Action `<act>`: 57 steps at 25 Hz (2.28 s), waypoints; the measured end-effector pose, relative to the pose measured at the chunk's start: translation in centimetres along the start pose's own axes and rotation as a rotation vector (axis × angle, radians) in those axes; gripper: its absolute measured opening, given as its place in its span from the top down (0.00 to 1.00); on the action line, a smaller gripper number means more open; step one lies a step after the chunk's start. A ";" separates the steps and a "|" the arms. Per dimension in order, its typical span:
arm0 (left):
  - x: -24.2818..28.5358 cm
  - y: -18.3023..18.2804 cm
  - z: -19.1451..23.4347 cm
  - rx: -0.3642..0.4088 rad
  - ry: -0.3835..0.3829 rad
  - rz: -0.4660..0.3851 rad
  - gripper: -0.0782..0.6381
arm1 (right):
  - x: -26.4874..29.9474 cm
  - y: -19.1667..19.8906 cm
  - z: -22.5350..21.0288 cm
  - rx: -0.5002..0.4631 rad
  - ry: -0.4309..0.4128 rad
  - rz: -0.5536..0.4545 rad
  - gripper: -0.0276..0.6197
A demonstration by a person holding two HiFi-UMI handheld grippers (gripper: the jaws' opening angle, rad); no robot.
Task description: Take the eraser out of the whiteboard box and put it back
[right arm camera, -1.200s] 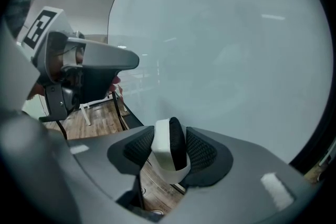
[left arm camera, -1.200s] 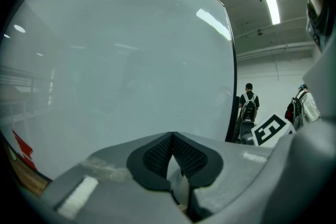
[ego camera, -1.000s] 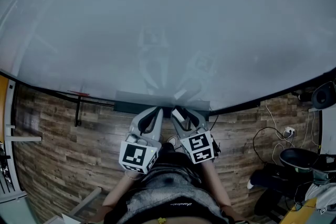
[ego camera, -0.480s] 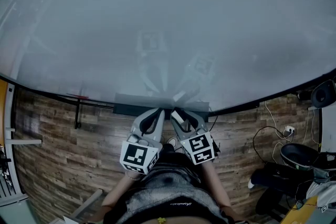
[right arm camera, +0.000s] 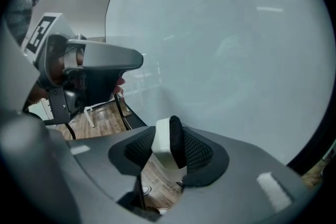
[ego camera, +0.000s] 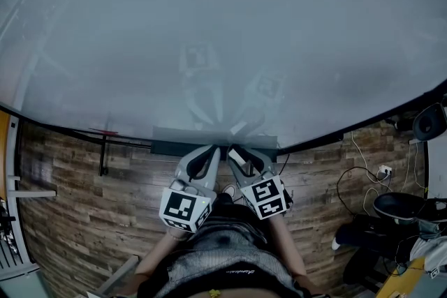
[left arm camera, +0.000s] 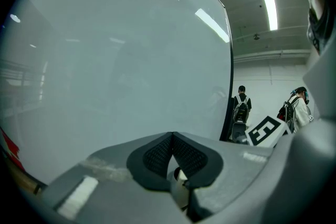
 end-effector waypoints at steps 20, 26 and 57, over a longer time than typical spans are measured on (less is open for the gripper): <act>-0.2 0.1 -0.7 0.010 0.046 -0.002 0.89 | -5.4 -4.7 1.4 -0.033 0.008 -0.066 0.70; -0.3 0.3 -0.7 0.003 0.039 -0.002 0.89 | -7.0 -5.9 1.7 -0.036 -0.004 -0.088 0.70; -0.8 1.5 -1.3 -0.007 -0.007 0.015 0.89 | -10.8 -8.7 2.1 -0.084 -0.053 -0.167 0.70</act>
Point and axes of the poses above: the fingertips, and each gripper's own axes: x forward along the fingers, z to its left, y out of its underside, the point moved 4 cm from there along -x, backward along the fingers, and after that the axes turned 10 degrees about z, right-handed, at the moved point
